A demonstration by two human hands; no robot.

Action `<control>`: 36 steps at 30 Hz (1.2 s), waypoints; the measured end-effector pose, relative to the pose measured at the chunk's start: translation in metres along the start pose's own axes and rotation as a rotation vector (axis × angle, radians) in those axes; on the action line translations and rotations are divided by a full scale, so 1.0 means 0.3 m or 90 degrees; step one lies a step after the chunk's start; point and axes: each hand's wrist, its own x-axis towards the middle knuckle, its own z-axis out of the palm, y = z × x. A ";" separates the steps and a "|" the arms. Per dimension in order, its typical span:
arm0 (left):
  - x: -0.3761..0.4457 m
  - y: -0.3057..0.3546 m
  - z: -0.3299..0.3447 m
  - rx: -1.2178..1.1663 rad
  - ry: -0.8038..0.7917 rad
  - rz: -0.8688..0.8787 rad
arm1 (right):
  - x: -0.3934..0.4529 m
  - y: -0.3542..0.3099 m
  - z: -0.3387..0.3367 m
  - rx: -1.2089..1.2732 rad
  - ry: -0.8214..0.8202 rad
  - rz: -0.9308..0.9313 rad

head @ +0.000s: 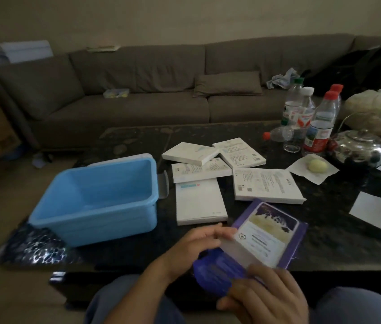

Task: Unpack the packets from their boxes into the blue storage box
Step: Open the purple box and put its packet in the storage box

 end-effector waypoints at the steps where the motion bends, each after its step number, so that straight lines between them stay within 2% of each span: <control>1: -0.016 -0.012 -0.010 0.013 0.015 0.003 | 0.002 -0.009 0.022 0.020 -0.009 0.018; 4: -0.095 0.008 -0.039 0.096 0.073 0.056 | 0.025 -0.013 0.066 0.078 -0.015 0.099; 8: -0.200 0.109 -0.090 0.207 0.059 0.135 | 0.169 -0.034 0.025 0.096 0.019 0.195; 11: -0.205 0.194 -0.108 0.302 0.225 0.204 | 0.328 -0.051 -0.023 0.168 -0.003 0.219; 13: -0.201 0.252 -0.138 0.278 0.313 0.253 | 0.440 -0.046 -0.054 0.327 -0.015 0.283; 15: -0.200 0.302 -0.185 0.208 0.359 0.276 | 0.512 -0.002 -0.070 0.572 -0.042 0.375; 18: -0.205 0.357 -0.260 0.046 0.436 0.250 | 0.569 0.084 -0.073 0.819 -0.263 0.406; 21: -0.217 0.391 -0.318 -0.043 0.530 0.201 | 0.554 0.100 -0.001 0.929 -0.394 0.523; 22: -0.223 0.396 -0.339 -0.048 0.568 0.189 | 0.546 0.111 0.030 1.062 -0.379 0.523; 23: -0.233 0.399 -0.358 -0.050 0.602 0.180 | 0.555 0.106 0.055 1.103 -0.308 0.487; 24: -0.242 0.397 -0.379 -0.048 0.631 0.175 | 0.566 0.087 0.084 1.223 -0.281 0.503; 25: -0.251 0.394 -0.399 -0.046 0.654 0.171 | 0.580 0.063 0.096 1.269 -0.300 0.516; 26: -0.264 0.394 -0.414 -0.046 0.672 0.171 | 0.598 0.032 0.114 1.312 -0.384 0.471; 27: -0.278 0.396 -0.431 -0.052 0.684 0.171 | 0.620 0.022 0.128 1.180 -0.363 0.507; 29: -0.316 0.403 -0.470 -0.071 0.680 0.169 | 0.688 -0.012 0.143 0.925 -0.366 0.468; 33: -0.400 0.431 -0.588 -0.040 0.590 0.187 | 0.834 -0.049 0.180 0.744 -0.429 0.407; 36: -0.442 0.483 -0.666 0.103 0.544 0.226 | 0.973 -0.053 0.187 0.668 -0.499 0.270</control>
